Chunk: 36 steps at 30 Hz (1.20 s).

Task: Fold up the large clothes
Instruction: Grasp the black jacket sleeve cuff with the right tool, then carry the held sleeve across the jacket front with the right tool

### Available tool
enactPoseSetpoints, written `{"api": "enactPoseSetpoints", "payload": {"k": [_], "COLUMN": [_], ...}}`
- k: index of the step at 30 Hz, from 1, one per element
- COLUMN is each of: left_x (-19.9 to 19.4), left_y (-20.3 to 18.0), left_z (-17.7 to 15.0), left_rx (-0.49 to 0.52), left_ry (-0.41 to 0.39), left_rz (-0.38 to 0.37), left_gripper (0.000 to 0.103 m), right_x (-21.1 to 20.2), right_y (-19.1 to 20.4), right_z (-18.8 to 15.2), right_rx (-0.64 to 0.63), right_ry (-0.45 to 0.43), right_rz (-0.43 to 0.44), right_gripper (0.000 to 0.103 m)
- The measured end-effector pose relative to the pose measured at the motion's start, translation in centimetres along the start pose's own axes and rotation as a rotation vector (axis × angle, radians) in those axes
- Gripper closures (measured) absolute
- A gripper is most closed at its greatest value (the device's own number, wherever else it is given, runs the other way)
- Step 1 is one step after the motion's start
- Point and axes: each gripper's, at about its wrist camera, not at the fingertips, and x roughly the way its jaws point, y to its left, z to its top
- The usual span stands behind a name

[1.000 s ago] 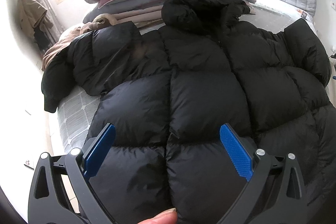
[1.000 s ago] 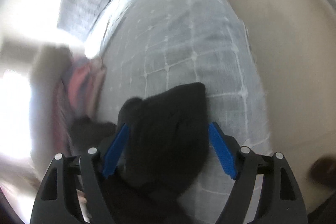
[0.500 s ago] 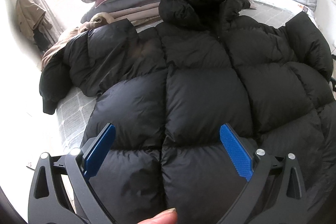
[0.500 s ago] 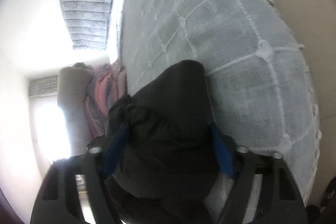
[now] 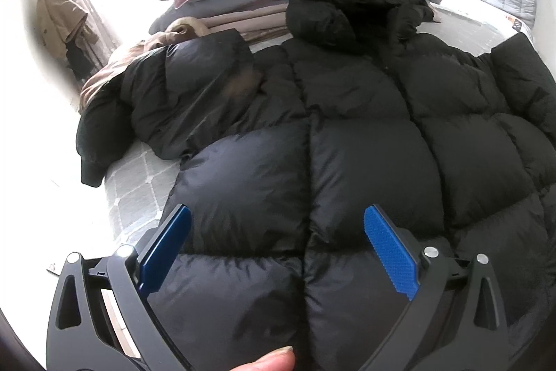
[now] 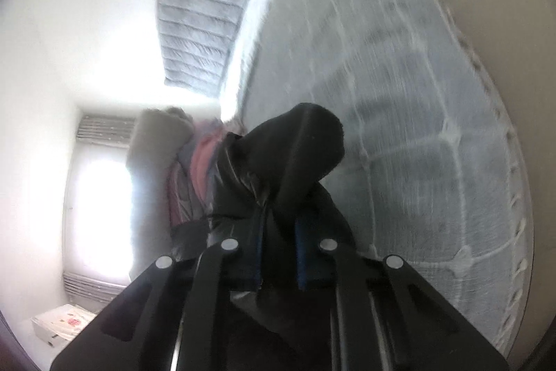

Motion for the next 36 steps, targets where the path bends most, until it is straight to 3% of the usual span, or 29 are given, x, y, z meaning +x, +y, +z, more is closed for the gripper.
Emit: {"api": "enactPoseSetpoints", "payload": {"k": [7,14,19,25,30,33,36], "left_x": [0.5,0.5,0.7,1.1,1.3,1.3,0.8], "left_y": [0.3,-0.1,-0.5,-1.3,-1.8,-1.9,-1.7], "left_z": [0.1,0.2,0.2,0.4,0.5,0.5,0.5], "left_rx": [-0.001,0.015,0.024,0.043,0.051,0.057,0.055], "left_ry": [0.01,0.007,0.013,0.019,0.022,0.02,0.006], "left_rz": [-0.003,0.014,0.032,0.046,0.046,0.039,0.03], "left_gripper": [0.007,0.007,0.007,0.007,0.007,0.007,0.007], "right_x": [-5.6,-8.4,-10.6,-12.3,-11.7,-10.2,-8.5], "right_y": [2.4,7.4,8.9,9.3,7.3,8.0,11.0], "right_z": [3.2,8.5,10.6,13.0,14.7,14.0,12.1], "right_rx": [-0.053,-0.127,-0.152,-0.151,-0.115,-0.129,-0.208], "right_ry": [-0.198,-0.312,-0.374,-0.422,-0.423,-0.404,-0.375], "right_rz": [0.013,-0.015,-0.024,-0.052,-0.112,-0.097,-0.062], "right_gripper": [0.089,0.089,0.089,0.089,0.089,0.089,0.089]}}
